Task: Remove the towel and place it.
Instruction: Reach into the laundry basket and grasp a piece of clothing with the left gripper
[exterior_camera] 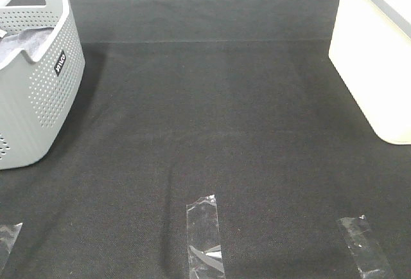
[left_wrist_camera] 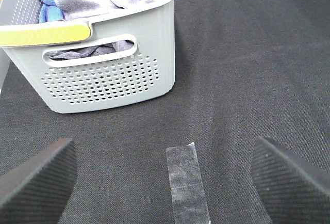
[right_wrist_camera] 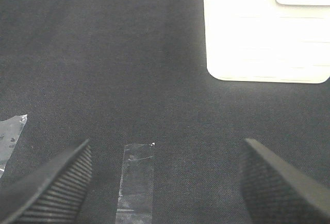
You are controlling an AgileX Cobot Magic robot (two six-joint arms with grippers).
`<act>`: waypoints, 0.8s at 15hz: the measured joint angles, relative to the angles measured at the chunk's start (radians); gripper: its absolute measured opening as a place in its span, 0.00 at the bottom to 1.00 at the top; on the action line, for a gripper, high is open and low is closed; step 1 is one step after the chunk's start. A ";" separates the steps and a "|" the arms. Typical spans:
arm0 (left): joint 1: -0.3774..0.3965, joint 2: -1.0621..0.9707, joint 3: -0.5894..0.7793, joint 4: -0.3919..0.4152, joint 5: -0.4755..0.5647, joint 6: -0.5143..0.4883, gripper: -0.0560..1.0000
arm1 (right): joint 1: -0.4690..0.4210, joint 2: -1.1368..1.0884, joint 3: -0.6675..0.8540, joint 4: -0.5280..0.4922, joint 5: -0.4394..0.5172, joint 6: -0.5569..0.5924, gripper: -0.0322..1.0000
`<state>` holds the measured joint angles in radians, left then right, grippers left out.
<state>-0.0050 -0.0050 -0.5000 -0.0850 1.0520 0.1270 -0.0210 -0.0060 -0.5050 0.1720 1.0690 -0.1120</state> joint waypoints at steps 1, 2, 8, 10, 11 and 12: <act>0.000 0.000 0.000 0.000 0.000 0.000 0.88 | 0.000 0.000 0.000 0.000 0.000 0.000 0.74; 0.000 0.000 0.000 0.000 0.000 0.000 0.88 | 0.000 0.000 0.000 0.000 0.000 0.000 0.74; 0.000 0.000 0.000 0.000 0.000 0.000 0.88 | 0.000 0.000 0.000 0.000 0.000 0.000 0.74; 0.000 0.000 0.000 0.000 0.000 0.000 0.88 | 0.000 0.000 0.000 0.000 0.000 0.000 0.74; 0.000 0.000 0.000 0.000 0.000 0.000 0.88 | 0.000 0.000 0.000 0.000 0.000 0.000 0.74; 0.000 0.000 0.000 0.000 0.000 0.000 0.88 | 0.000 0.000 0.000 0.000 0.000 0.000 0.74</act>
<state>-0.0050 -0.0050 -0.5000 -0.0850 1.0520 0.1270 -0.0210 -0.0060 -0.5050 0.1720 1.0690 -0.1120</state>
